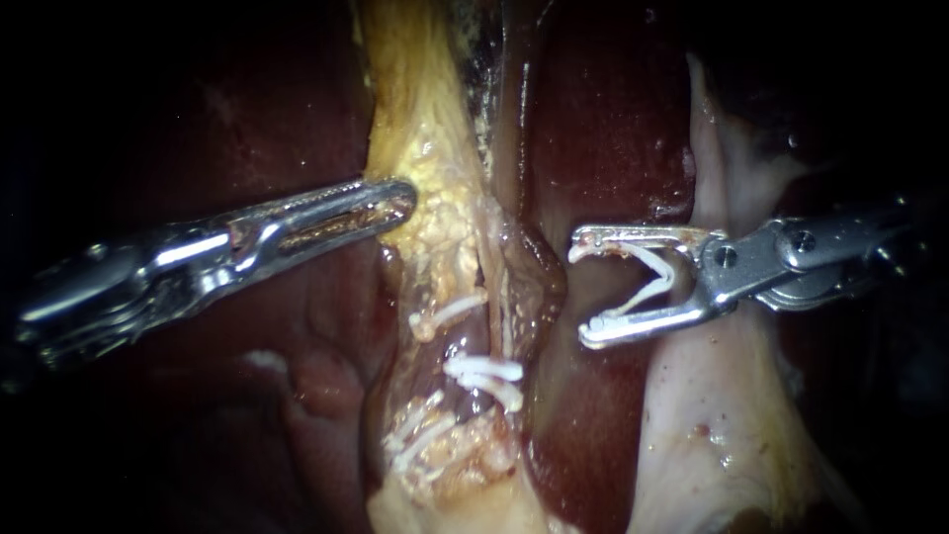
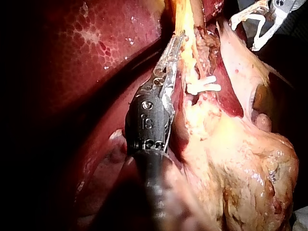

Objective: Clipping third clip right tube

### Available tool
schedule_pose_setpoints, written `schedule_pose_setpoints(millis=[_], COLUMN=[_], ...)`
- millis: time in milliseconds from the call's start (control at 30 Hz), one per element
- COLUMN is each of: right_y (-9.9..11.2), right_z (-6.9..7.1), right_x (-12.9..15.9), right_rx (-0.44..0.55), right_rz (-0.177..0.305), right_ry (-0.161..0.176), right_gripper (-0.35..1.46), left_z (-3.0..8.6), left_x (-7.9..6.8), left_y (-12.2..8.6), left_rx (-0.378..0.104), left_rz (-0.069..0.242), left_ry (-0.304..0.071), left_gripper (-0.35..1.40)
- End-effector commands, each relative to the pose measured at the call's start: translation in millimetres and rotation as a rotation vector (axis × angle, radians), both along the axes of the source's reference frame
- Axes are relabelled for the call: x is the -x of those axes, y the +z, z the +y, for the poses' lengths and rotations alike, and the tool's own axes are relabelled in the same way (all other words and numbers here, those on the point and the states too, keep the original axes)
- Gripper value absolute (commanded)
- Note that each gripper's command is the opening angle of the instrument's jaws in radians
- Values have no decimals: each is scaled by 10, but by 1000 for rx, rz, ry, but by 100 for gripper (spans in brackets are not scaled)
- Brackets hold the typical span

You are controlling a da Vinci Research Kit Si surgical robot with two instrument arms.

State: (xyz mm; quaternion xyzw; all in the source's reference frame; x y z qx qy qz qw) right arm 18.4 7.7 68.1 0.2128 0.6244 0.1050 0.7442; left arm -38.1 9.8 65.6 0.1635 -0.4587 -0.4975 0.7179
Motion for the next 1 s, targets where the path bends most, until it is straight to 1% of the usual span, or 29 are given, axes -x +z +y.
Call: schedule_pose_setpoints(millis=[33,67,133,200,300,400,500,567,667,800,1000], right_y=[0,1,4,8,19,34,49,61,76,91,110], right_z=[0,-1,-5,-9,-15,-21,-26,-28,-30,-31,-32], right_x=[0,0,-1,-4,-13,-23,-33,-39,-50,-66,-92], right_rx=[0,0,-44,-83,-129,-176,-209,-239,-268,-296,-314], right_rz=[2,2,-3,-6,-10,-18,-31,-39,-52,-62,-106], right_ry=[-3,-3,-1,-2,1,-6,-10,-11,-20,-24,-29], right_gripper=[60,60,60,60,60,60,60,60,60,60,59], left_z=[0,0,0,3,12,16,14,12,7,4,1], left_x=[-1,-3,-8,-19,-36,-52,-67,-73,-76,-75,-74], left_y=[-1,-2,-6,-13,-26,-40,-52,-58,-65,-74,-85], left_rx=[0,-1,-4,-4,-7,-1,1,2,3,4,4], left_rz=[-1,-1,-5,0,11,7,7,7,6,4,2], left_ry=[0,1,6,1,-10,-28,-36,-39,-42,-49,-55], left_gripper=[-35,-35,-35,-35,-35,-35,-35,-35,-35,-35,-35])
